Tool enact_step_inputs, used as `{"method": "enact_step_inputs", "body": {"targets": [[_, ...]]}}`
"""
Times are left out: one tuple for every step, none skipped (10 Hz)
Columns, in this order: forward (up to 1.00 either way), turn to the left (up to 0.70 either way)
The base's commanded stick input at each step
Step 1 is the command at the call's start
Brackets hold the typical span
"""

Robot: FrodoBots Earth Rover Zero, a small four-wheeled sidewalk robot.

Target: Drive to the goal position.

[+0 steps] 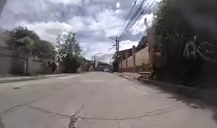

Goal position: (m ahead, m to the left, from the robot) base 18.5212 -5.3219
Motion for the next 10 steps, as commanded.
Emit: {"method": "enact_step_inputs", "body": {"targets": [[0.50, 0.00], [0.50, 0.00], [0.50, 0.00], [0.50, 0.00], [0.50, 0.00], [0.50, 0.00], [0.50, 0.00], [0.50, 0.00], [0.50, 0.00], [0.50, 0.00]]}}
